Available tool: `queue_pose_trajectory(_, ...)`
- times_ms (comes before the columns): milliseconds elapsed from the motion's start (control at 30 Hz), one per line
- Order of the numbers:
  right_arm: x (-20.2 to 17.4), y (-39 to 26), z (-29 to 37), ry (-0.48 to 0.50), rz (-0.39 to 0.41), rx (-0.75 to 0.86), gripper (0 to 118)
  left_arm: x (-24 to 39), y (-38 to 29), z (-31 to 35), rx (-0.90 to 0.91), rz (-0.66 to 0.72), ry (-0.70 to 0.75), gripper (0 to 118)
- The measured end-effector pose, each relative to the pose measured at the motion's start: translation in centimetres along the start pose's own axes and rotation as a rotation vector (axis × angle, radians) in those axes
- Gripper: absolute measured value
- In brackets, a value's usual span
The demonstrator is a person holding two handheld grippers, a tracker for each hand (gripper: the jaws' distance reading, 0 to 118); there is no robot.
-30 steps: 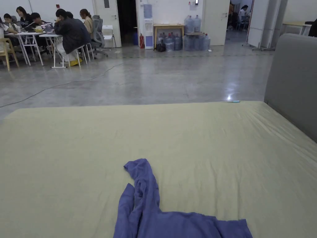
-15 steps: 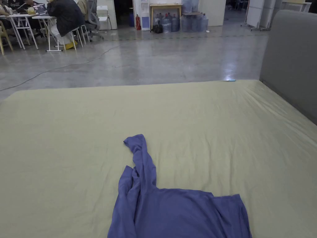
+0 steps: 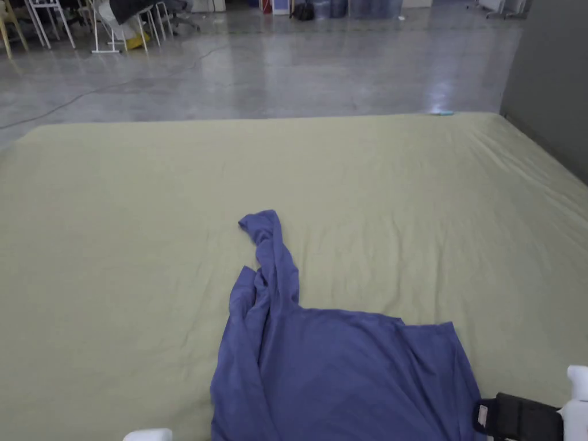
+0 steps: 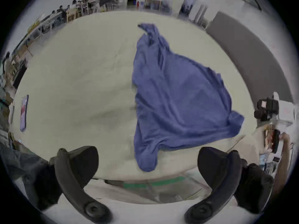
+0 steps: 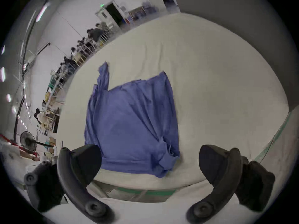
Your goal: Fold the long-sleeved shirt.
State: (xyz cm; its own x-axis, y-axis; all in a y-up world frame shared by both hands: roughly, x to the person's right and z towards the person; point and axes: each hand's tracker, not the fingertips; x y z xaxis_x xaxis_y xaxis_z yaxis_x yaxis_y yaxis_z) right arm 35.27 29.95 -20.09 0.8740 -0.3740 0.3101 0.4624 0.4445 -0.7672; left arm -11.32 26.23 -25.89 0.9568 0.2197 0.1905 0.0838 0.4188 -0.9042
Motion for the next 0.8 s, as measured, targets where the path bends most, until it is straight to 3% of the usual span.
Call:
queue_pose_trajectory(67,-1.3,-1.2,-0.6,-0.013,0.075,-0.013,113,0.6,-1.0,-0.7,-0.093,-0.008,-0.032,117)
queue_pose_trajectory(100,-2.4,-2.1,-0.8,-0.037,0.145,0.023,87,1.0,-1.0,-1.2,-0.073,-0.001,-0.028,90)
queue_pose_trajectory(133,-3.3,-2.9,-1.5,-0.083,0.205,0.03,2,1.5,-1.4,-2.0,-0.084,-0.003,-0.007,0)
queue_pose_trajectory(167,-4.1,-3.3,-1.7,-0.113,0.228,0.009,2,1.7,-1.8,-2.7,-0.081,0.002,0.03,0)
queue_pose_trajectory(200,-4.0,-3.8,-2.9,-0.069,0.249,-0.029,2,2.0,-1.6,-3.4,-0.125,-0.019,0.017,0)
queue_pose_trajectory(300,-4.3,-3.7,-3.9,0.087,0.169,-0.099,2,2.1,-0.2,-3.6,-0.142,-0.004,-0.023,0)
queue_pose_trajectory(467,-5.2,-4.1,-4.9,0.03,0.244,-0.079,2,2.2,3.8,-3.2,-0.085,-0.048,0.025,0)
queue_pose_trajectory(800,-4.3,-4.5,-7.1,0.051,0.205,-0.152,2,2.2,7.5,-5.1,-0.08,-0.004,-0.01,0)
